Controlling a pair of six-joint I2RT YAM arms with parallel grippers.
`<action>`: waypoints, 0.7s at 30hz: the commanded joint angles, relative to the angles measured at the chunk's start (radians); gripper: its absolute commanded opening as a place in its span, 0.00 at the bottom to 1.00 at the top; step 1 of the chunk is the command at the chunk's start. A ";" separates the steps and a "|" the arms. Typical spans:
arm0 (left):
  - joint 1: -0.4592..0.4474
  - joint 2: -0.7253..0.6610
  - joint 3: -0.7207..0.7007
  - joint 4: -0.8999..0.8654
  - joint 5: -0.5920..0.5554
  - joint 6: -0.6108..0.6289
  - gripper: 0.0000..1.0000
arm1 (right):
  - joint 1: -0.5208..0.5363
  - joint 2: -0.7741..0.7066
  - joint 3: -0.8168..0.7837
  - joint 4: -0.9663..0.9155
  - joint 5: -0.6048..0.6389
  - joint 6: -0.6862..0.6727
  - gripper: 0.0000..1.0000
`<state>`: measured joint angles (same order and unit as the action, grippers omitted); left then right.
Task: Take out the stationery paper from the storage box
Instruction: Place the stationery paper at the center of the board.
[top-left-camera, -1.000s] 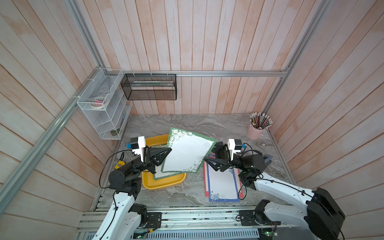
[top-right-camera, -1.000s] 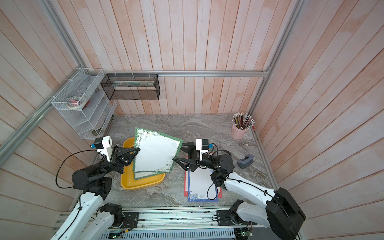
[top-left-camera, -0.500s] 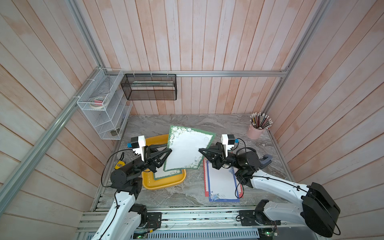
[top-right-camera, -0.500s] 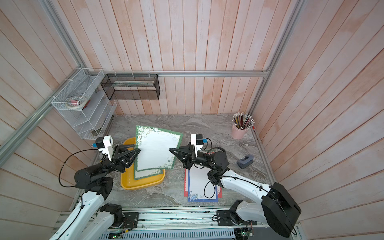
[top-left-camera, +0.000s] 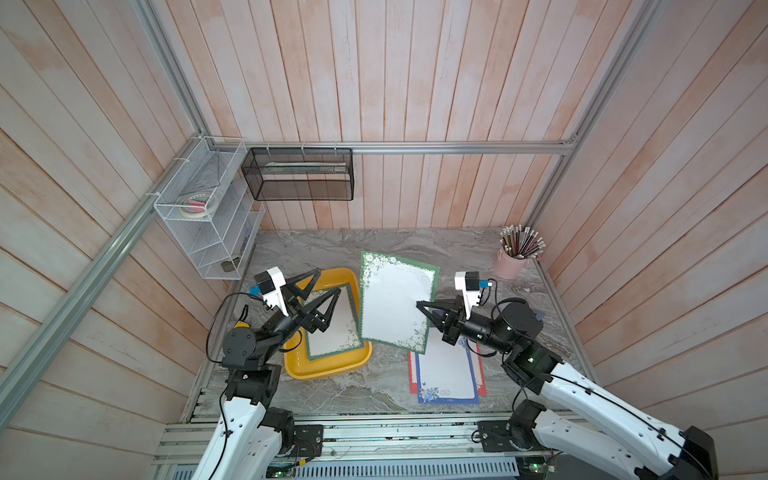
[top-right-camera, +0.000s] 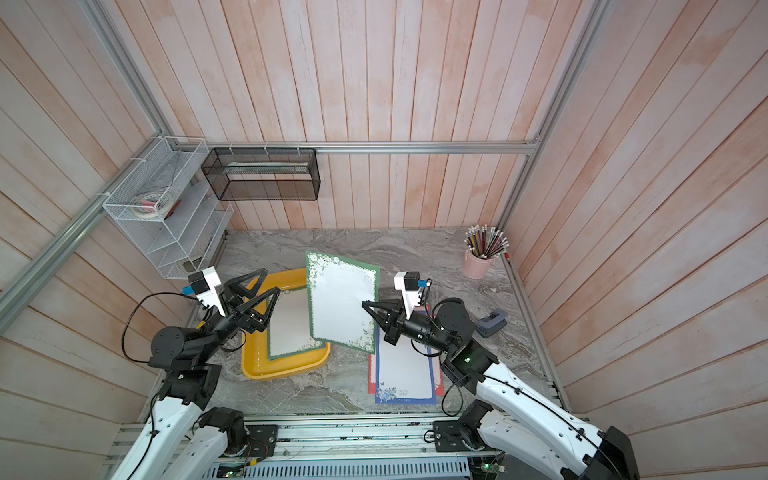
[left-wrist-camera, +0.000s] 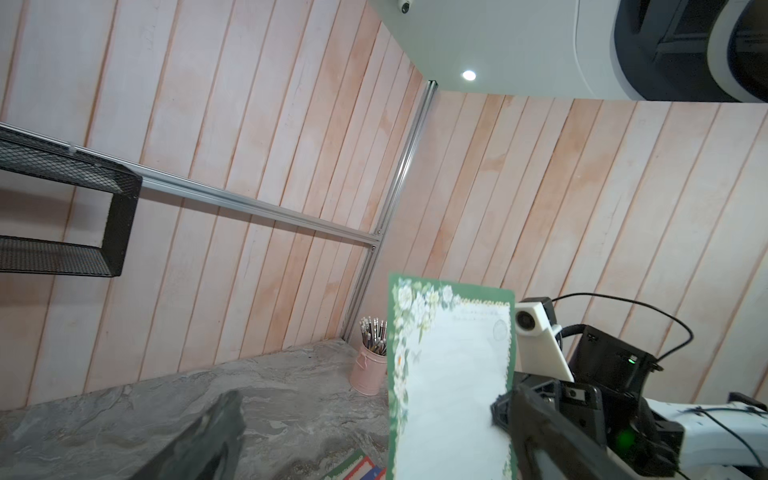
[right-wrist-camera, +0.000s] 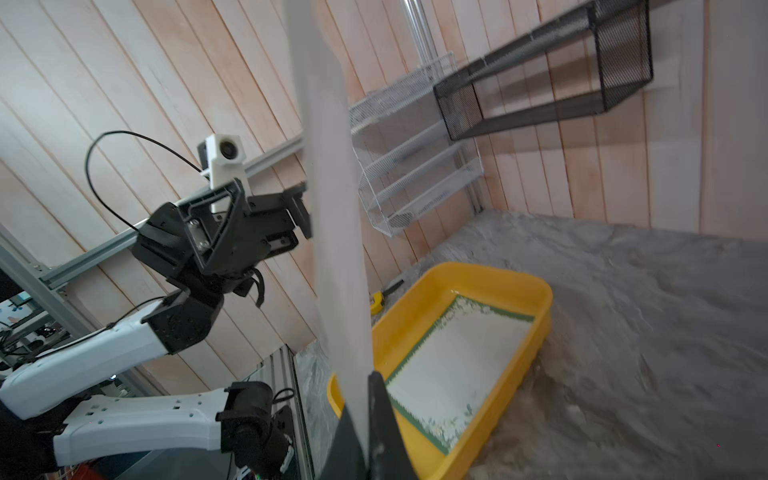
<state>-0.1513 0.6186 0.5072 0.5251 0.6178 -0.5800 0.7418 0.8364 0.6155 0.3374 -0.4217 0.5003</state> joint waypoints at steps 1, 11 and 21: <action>-0.001 0.001 0.022 -0.072 -0.068 0.070 1.00 | -0.048 -0.057 0.035 -0.398 0.035 0.019 0.00; -0.001 0.043 0.007 -0.032 -0.084 0.020 1.00 | -0.408 0.010 -0.012 -0.664 -0.401 0.096 0.00; -0.002 0.046 0.017 -0.082 -0.095 0.045 1.00 | -0.557 0.179 -0.037 -0.842 -0.432 -0.022 0.00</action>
<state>-0.1513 0.6674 0.5072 0.4717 0.5407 -0.5549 0.2028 1.0065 0.5961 -0.4271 -0.8146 0.5190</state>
